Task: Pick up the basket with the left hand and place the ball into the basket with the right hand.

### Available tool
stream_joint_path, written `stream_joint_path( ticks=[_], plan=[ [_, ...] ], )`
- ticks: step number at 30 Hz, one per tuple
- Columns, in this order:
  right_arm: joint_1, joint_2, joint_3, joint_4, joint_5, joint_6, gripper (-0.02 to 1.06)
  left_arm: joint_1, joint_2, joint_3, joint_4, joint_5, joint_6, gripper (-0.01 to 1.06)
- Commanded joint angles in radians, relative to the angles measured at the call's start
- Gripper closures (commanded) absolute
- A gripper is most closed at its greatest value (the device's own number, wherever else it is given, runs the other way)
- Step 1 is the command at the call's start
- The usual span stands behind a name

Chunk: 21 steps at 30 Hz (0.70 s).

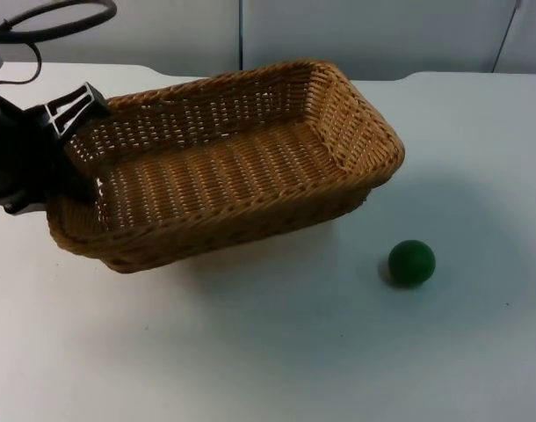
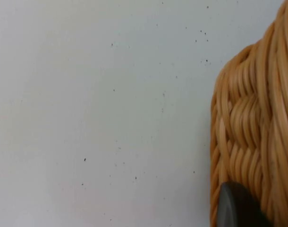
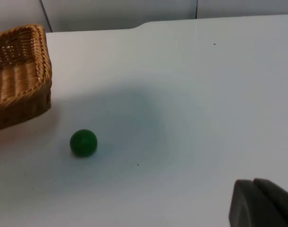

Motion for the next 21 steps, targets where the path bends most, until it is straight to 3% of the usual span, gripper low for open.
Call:
stream_joint_path(
  ticks=[1,21],
  plan=[
    [-0.008,-0.003,0.004,0.004,-0.011,-0.006,1.04,-0.001,-0.016,-0.007,0.014,0.018,-0.004,1.05],
    [-0.008,-0.003,0.004,0.004,-0.011,-0.006,1.04,-0.001,-0.016,-0.007,0.022,0.018,-0.004,1.05]
  ],
)
